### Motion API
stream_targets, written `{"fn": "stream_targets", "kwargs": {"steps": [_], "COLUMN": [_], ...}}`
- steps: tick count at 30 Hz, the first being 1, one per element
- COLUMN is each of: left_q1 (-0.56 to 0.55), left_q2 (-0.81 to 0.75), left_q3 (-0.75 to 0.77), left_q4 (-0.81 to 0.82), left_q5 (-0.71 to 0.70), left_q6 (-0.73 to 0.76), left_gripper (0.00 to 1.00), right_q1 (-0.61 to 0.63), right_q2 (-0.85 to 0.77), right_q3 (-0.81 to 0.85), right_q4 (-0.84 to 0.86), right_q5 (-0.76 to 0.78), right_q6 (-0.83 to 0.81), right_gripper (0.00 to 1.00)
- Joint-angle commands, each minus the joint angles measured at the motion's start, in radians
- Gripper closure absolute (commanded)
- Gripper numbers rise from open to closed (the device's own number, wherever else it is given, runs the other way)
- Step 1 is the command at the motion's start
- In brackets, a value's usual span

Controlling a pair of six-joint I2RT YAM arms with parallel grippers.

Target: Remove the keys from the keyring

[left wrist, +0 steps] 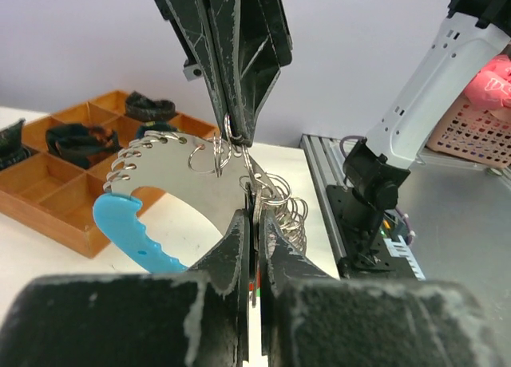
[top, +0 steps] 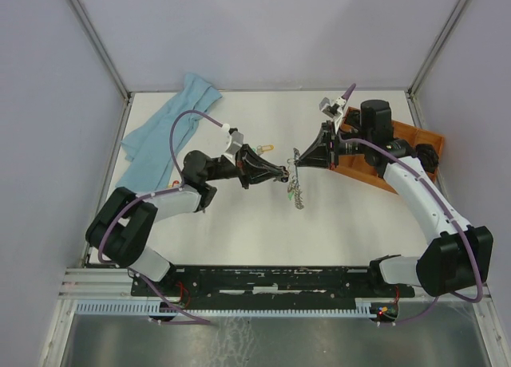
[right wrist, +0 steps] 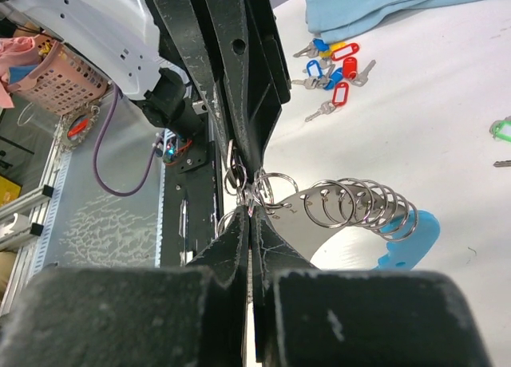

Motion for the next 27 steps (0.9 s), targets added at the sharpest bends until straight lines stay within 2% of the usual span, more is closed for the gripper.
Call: {"fn": "stream_targets", "kwargs": {"steps": [1,3,7,16,19,22,23,27], "left_q1": [0.006,0.007,0.005,0.001,-0.002,-0.015,-0.019,-0.025], "left_q2": [-0.086,-0.097,-0.092,-0.072,-0.068,-0.062,-0.062,-0.06], "left_q3": [0.037,0.04,0.042,0.057,0.046,0.006,-0.005,-0.031], "left_q4": [-0.251,-0.305,-0.319,-0.333,-0.307,-0.215,-0.198,-0.146], "left_q5": [0.037,0.036,0.028,0.032,0.029,0.005,0.0,-0.021], "left_q6": [0.14,0.176,0.173,0.167,0.163,0.181,0.199,0.278], "left_gripper": [0.96,0.92,0.79,0.74,0.7,0.55,0.53,0.5], "right_q1": [-0.003,-0.002,0.005,0.023,0.025,0.025,0.025,0.027], "right_q2": [-0.04,-0.04,-0.039,-0.031,-0.032,-0.034,-0.034,-0.035], "right_q3": [0.054,0.054,0.054,0.053,0.054,0.054,0.055,0.055], "right_q4": [-0.023,-0.026,-0.027,-0.027,-0.027,-0.027,-0.027,-0.025], "right_q5": [0.016,0.015,0.003,-0.013,-0.016,-0.02,-0.021,-0.026], "right_q6": [-0.072,-0.074,-0.074,-0.076,-0.074,-0.072,-0.072,-0.072], "right_gripper": [0.99,0.99,0.99,0.99,0.99,0.99,0.99,0.99]}}
